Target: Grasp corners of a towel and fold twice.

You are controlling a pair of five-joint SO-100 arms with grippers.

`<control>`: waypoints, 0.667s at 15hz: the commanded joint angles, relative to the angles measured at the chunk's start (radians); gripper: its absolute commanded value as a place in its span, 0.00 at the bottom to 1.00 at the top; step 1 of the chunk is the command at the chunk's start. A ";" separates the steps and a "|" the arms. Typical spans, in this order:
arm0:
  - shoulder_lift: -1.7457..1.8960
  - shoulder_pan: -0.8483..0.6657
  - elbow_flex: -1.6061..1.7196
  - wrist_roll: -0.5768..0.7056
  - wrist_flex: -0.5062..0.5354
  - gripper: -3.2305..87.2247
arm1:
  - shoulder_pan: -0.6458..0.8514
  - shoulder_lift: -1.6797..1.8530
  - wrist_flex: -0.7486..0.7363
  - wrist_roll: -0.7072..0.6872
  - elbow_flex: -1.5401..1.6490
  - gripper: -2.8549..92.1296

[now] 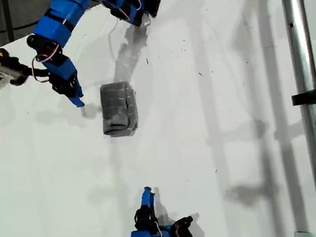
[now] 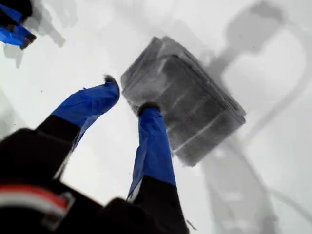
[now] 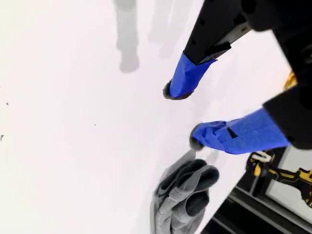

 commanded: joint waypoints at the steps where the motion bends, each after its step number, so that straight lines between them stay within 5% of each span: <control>1: 0.008 0.003 0.028 -0.049 -0.035 0.06 | 0.006 0.344 -0.021 0.015 0.380 0.08; 4: 0.008 0.003 0.074 -0.140 0.005 0.16 | -0.032 0.756 -0.149 0.110 0.922 0.04; 7: 0.008 0.063 0.117 -0.144 -0.002 0.13 | -0.092 1.068 -0.161 0.272 1.259 0.03; 10: 0.008 0.067 0.120 -0.173 0.037 0.13 | -0.107 1.362 -0.005 0.439 1.417 0.10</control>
